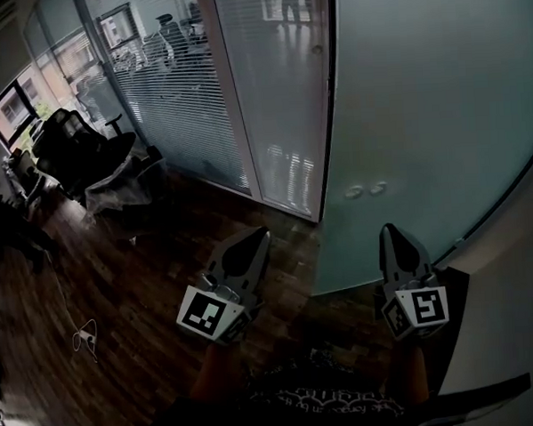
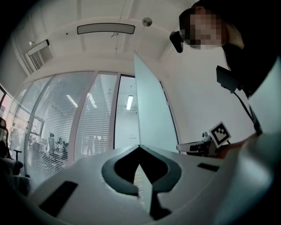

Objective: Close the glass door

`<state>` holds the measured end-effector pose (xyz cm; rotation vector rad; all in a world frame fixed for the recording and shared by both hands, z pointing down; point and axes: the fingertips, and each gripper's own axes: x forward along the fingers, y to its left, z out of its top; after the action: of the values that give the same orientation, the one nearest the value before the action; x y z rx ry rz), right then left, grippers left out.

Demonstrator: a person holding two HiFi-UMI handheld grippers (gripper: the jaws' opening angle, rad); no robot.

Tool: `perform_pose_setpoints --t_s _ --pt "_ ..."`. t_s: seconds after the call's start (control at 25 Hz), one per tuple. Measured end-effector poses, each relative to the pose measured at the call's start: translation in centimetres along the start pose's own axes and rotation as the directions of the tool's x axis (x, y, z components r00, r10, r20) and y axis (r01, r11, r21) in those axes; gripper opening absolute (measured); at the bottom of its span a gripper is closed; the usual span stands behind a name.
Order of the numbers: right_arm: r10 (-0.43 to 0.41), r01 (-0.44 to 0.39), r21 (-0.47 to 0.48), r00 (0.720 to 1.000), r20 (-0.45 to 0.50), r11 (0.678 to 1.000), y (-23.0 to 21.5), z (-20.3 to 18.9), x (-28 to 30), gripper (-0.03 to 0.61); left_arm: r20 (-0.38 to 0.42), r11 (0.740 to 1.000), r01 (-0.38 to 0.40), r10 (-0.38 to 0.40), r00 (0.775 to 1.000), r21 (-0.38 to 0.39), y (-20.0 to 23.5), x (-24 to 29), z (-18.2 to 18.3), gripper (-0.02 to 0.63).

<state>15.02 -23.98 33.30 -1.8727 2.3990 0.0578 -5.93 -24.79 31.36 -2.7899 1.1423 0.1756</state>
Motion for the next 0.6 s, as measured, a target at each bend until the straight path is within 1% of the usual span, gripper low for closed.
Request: perform_pose_setpoints --t_s 0.12,0.4,0.44,0.48,0.6 --pt "0.004 -0.004 -0.019 1.0 -0.013 1.0 -1.1 -0.8 1.6 0.003 -0.002 1.0 -0.003 0.003 1.0 0.002 0.9 1.7 -0.4 0.002" --pt "0.022 -0.023 -0.015 0.999 -0.04 1.0 -2.6 -2.4 4.7 0.01 -0.009 1.0 -0.011 0.011 1.0 0.002 2.7 4.9 -1.4 0.002" --pt "0.021 -0.022 -0.022 0.999 -0.04 1.0 -2.9 -2.6 5.1 0.03 -0.009 1.0 -0.011 0.011 1.0 0.001 2.9 5.3 -1.5 0.002" --pt "0.019 -0.02 -0.03 0.999 -0.045 0.999 -3.2 -2.9 5.5 0.063 -0.009 1.0 -0.012 0.012 1.0 0.0 3.1 5.7 -1.5 0.002" --pt "0.006 -0.01 -0.047 0.997 -0.083 0.999 -4.2 -4.4 6.7 0.141 -0.011 1.0 -0.014 0.014 1.0 -0.003 3.3 6.7 -1.8 0.002"
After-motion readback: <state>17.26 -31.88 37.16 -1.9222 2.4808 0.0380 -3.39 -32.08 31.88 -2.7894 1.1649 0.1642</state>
